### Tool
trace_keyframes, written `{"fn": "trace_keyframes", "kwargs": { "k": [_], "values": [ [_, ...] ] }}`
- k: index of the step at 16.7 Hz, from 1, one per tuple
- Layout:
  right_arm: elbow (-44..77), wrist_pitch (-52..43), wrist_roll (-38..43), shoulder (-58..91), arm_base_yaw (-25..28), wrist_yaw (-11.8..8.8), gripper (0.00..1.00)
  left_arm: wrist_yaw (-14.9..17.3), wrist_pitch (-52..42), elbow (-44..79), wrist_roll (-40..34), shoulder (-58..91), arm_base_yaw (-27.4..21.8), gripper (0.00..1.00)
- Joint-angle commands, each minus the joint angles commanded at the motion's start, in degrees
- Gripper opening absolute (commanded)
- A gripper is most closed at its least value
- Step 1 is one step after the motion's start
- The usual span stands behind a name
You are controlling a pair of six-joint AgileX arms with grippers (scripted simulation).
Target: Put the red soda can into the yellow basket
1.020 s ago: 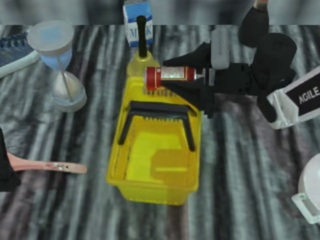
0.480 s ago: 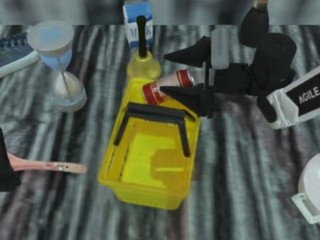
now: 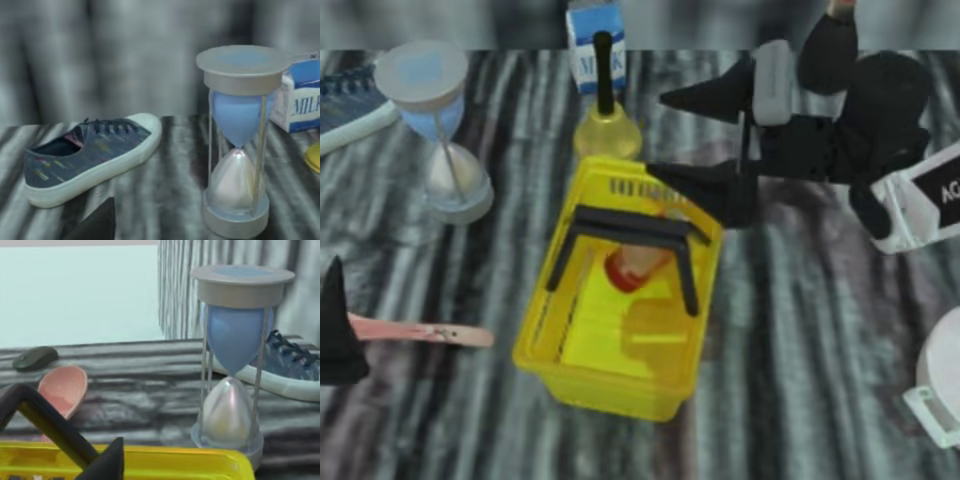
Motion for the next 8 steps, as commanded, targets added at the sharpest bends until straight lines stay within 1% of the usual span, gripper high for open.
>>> {"fn": "trace_keyframes", "kwargs": {
  "k": [2,4,6,8],
  "values": [
    [-3.62,-2.92,-0.38,-5.93,-0.93,2.72,1.00,0.85,-4.14,4.92,3.31,5.45,-2.20,1.00],
    [-8.16,-6.68,-0.77,-13.64,-2.24,6.41,1.00,1.64,-9.45,11.40,7.48,12.49,-4.85,1.00],
    [-13.40,-11.15,-1.12,-22.71,-3.79,10.89,1.00,2.30,-15.36,18.84,12.08,20.42,-7.69,1.00],
    [-19.18,-16.25,-1.40,-32.85,-5.45,16.03,1.00,2.81,-22.10,27.57,17.31,29.64,-10.85,1.00]
  ]
}}
